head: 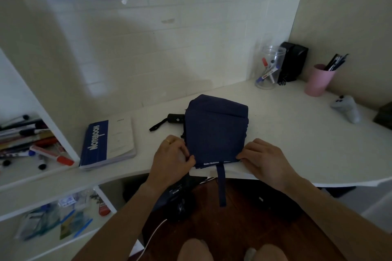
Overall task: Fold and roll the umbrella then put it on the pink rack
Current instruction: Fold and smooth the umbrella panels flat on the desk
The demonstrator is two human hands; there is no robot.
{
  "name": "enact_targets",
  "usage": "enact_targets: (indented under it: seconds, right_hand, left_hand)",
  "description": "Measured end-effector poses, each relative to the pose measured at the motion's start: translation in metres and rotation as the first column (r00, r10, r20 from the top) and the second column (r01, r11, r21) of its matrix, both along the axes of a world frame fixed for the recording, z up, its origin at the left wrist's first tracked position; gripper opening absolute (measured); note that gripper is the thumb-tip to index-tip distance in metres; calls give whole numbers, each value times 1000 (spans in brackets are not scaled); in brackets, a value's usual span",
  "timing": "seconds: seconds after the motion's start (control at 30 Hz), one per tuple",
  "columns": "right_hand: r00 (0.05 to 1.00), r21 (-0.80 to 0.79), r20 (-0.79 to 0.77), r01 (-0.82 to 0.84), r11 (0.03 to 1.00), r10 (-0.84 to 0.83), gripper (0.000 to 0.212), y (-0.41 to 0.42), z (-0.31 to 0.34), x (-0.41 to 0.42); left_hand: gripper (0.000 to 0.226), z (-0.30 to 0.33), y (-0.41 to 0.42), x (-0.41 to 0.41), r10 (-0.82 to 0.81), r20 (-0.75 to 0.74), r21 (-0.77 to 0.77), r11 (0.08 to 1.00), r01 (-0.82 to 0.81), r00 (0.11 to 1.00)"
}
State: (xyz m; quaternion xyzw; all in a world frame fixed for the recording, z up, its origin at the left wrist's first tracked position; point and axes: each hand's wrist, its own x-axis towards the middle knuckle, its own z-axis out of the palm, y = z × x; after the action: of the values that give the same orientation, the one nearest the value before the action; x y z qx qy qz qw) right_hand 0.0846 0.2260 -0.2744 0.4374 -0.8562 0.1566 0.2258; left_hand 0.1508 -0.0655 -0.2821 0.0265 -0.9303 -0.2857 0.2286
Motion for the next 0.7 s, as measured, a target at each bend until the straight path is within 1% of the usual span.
enact_targets:
  seconds: [0.03, 0.1, 0.13, 0.17, 0.2, 0.23, 0.27, 0.33, 0.37, 0.43, 0.5, 0.53, 0.57, 0.6, 0.63, 0.7]
  right_hand:
    - [1000, 4, 1, -6, 1000, 6, 13, 0, 0, -1]
    - [1000, 19, 0, -17, 1000, 17, 12, 0, 0, -3]
    - [1000, 28, -5, -22, 999, 22, 12, -1, 0, -4]
    - [1000, 39, -8, -26, 999, 27, 12, -1, 1, -5]
    - [999, 52, -8, -33, 998, 34, 12, -2, 2, -7]
    - [999, 68, -5, -42, 997, 43, 11, -2, 4, -8]
    - [999, 87, 1, -49, 995, 49, 11, -2, 6, -9]
    - [998, 131, 32, -49, 990, 45, 11, -2, 12, -10]
    - [998, 134, 54, -36, 990, 29, 11, -3, 17, -9]
    - [995, 51, 96, 10, 999, -15, 11, -9, 29, -6]
    - [989, -99, 144, 40, 994, -25, 19, -25, 37, -3]
    - [985, -124, 172, 49, 991, -27, 25, -35, 40, -4]
    - [978, -84, 204, 63, 994, -45, 33, -44, 40, -5]
    - [969, 11, 236, 76, 997, -76, 41, -51, 36, -9]
    - [956, 143, 267, 83, 986, -119, 49, -56, 30, -13]
    - [933, 388, 291, 86, 918, -210, 62, -55, 14, -19]
  left_hand:
    - [23, 3, 0, -2, -7, -9, -17, 1000, 6, 1000]
    - [25, 17, 4, -8, -61, -78, -43, 997, 58, 995]
    - [26, 25, 9, -13, -128, -110, -83, 989, 119, 986]
    - [29, 32, 14, -18, -217, -111, -155, 968, 199, 970]
    - [33, 35, 19, -24, -302, -73, -251, 928, 276, 950]
    - [38, 37, 23, -29, -361, -2, -345, 875, 338, 933]
    - [42, 34, 25, -34, -384, 92, -410, 826, 387, 919]
    - [50, 23, 24, -39, -354, 270, -471, 762, 444, 895]
    - [53, 16, 21, -39, -328, 330, -492, 741, 458, 885]
    - [57, 10, 18, -37, -295, 394, -515, 714, 475, 871]
    - [58, 9, 18, -35, -282, 418, -512, 712, 481, 863]
    - [58, 11, 19, -34, -281, 424, -507, 714, 482, 861]
    - [58, 12, 20, -33, -282, 424, -506, 715, 483, 861]
    - [58, 12, 19, -33, -285, 422, -506, 714, 484, 861]
    - [59, 13, 18, -34, -286, 426, -502, 715, 487, 858]
    - [61, 12, 12, -34, -280, 467, -463, 730, 502, 839]
